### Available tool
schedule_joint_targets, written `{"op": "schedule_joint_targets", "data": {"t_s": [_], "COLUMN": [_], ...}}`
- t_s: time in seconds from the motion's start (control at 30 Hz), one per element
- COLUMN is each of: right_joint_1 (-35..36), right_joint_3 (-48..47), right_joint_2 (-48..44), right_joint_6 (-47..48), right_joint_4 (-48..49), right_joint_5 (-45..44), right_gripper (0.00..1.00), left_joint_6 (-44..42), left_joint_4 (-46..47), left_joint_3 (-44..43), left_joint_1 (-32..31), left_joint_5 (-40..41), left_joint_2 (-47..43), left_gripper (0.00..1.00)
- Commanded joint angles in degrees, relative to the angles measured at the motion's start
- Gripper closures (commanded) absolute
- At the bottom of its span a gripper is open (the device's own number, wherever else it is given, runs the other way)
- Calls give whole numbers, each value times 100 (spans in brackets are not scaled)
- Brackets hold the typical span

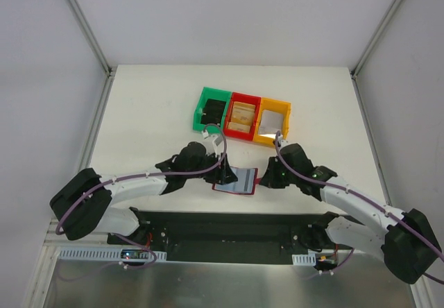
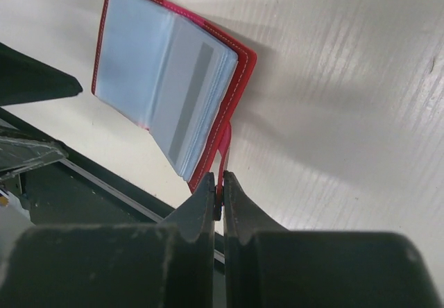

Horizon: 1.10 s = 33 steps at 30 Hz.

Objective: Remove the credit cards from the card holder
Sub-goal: Remove the credit card from the card holder.

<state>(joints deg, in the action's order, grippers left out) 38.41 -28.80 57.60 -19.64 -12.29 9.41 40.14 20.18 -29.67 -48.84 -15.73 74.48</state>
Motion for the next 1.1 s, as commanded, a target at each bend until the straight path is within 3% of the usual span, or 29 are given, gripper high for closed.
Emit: {"op": "schedule_joint_targets", "data": {"t_s": [0.0, 0.2, 1.07], "right_joint_1": [70, 158, 202], "right_joint_3": [-205, -346, -794], "right_joint_2": [32, -12, 14], "right_joint_6": [180, 162, 338], "right_joint_4": [-274, -300, -563], "right_joint_5": [-1, 8, 87], "right_gripper": [100, 100, 100], "left_joint_6": [-23, -287, -753], "left_joint_4": [-120, -656, -1069], "left_joint_3": [-398, -909, -1735], "left_joint_1": [-99, -319, -627], "left_joint_5": [34, 342, 790], "left_joint_2": [189, 629, 1517], "left_gripper": [46, 42, 44]}}
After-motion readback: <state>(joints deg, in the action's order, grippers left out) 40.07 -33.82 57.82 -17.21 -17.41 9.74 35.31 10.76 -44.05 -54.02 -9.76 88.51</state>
